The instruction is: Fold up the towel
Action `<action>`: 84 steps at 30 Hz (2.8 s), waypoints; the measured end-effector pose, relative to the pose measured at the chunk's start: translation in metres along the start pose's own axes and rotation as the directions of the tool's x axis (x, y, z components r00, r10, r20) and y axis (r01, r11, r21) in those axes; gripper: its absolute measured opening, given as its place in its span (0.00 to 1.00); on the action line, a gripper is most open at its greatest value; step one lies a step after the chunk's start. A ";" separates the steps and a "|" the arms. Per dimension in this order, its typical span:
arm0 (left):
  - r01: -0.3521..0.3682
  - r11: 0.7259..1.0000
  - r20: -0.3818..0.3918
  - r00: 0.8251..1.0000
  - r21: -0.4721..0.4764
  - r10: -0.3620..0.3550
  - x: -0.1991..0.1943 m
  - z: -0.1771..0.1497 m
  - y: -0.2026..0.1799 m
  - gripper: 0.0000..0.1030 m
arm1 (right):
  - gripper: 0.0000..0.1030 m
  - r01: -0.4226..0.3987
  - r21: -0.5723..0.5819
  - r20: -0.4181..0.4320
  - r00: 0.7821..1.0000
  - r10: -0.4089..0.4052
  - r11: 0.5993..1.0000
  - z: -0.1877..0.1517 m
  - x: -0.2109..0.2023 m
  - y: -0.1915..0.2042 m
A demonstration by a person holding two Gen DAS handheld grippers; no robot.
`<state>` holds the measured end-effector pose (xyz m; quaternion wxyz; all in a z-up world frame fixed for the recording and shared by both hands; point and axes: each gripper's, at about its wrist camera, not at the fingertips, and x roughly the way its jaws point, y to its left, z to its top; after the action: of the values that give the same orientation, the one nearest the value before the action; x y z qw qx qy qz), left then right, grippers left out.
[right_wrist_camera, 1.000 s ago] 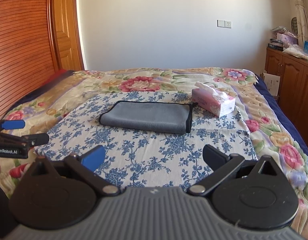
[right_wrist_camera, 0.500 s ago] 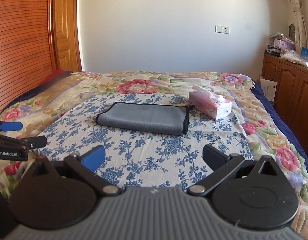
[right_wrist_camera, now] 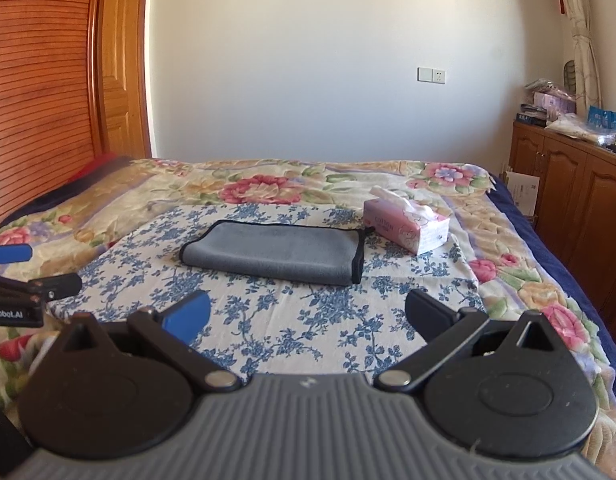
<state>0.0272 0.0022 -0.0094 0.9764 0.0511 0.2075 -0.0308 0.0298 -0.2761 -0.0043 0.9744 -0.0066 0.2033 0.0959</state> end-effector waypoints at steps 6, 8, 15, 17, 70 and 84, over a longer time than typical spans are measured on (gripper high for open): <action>-0.006 1.000 0.017 1.000 0.005 0.006 -0.001 0.000 -0.001 1.00 | 1.00 0.011 0.002 0.016 1.000 -0.011 1.000 0.000 -0.001 -0.001; -0.007 1.000 0.022 1.000 0.007 0.007 -0.001 0.001 -0.001 1.00 | 1.00 0.014 0.000 0.024 1.000 -0.014 1.000 0.000 -0.002 0.000; -0.009 1.000 0.044 0.999 0.006 0.009 -0.002 0.002 -0.001 1.00 | 1.00 0.031 -0.002 0.059 0.998 -0.031 1.000 0.001 -0.006 0.000; -0.007 1.000 0.049 0.999 0.001 0.007 -0.003 0.003 -0.001 1.00 | 1.00 0.035 -0.002 0.070 0.997 -0.035 0.999 0.001 -0.007 0.000; -0.020 1.000 0.100 0.995 -0.012 0.022 -0.010 0.005 0.002 1.00 | 1.00 0.076 0.014 0.110 0.991 -0.077 0.997 0.001 -0.010 -0.003; -0.020 1.000 0.100 0.995 -0.012 0.021 -0.010 0.005 0.002 1.00 | 1.00 0.077 0.017 0.113 0.990 -0.079 0.997 0.001 -0.011 -0.005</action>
<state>0.0204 0.0042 -0.0007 0.9861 0.0465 0.1578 -0.0220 0.0216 -0.2825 0.0008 0.9874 -0.0030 0.1475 0.0566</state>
